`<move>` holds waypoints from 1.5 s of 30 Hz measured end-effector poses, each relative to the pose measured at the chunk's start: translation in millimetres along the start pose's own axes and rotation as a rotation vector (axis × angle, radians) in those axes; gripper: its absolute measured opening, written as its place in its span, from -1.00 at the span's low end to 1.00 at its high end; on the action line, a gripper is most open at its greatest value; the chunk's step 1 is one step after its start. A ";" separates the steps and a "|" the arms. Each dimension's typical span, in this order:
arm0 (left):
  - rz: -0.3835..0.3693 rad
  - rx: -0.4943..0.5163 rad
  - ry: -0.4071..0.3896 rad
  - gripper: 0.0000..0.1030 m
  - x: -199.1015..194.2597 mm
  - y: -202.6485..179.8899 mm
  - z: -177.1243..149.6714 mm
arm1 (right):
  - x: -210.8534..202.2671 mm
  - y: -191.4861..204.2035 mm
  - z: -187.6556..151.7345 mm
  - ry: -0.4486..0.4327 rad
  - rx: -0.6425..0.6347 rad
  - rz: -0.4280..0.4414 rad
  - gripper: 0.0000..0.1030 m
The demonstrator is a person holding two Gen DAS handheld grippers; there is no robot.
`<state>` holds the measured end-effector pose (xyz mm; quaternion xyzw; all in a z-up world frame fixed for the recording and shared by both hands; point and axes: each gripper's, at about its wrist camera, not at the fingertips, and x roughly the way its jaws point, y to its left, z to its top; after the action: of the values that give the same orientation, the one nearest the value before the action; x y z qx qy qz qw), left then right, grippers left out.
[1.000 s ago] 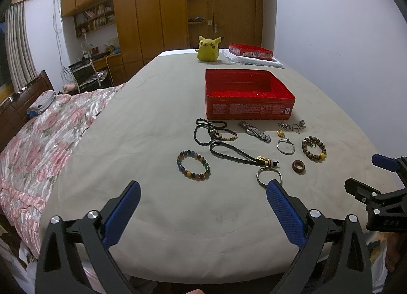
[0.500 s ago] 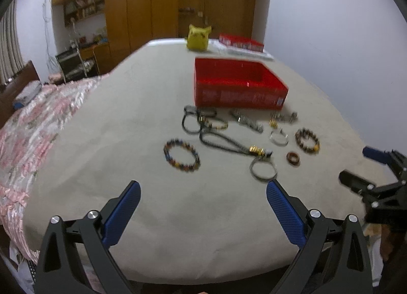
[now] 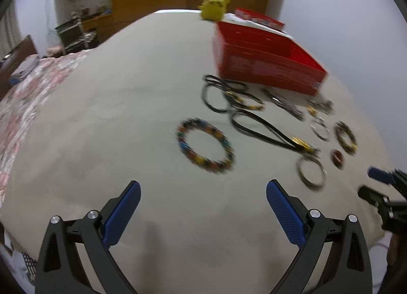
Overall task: Organize jewelry
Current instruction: 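Grasp the multicolour bead bracelet with the left tool while the right tool grasps the brown ring, then carry bracelet and ring into the red box and open both tools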
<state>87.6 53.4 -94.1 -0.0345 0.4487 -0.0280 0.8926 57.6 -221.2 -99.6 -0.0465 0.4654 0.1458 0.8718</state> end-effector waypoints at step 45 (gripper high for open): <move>-0.024 0.054 -0.001 -0.86 20.1 -3.4 32.2 | 33.9 -13.1 35.0 -0.017 -0.008 0.044 -0.44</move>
<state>125.4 49.6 -90.7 -0.0157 0.4467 -0.0508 0.8931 107.2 -218.9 -108.5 -0.0386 0.4585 0.1672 0.8720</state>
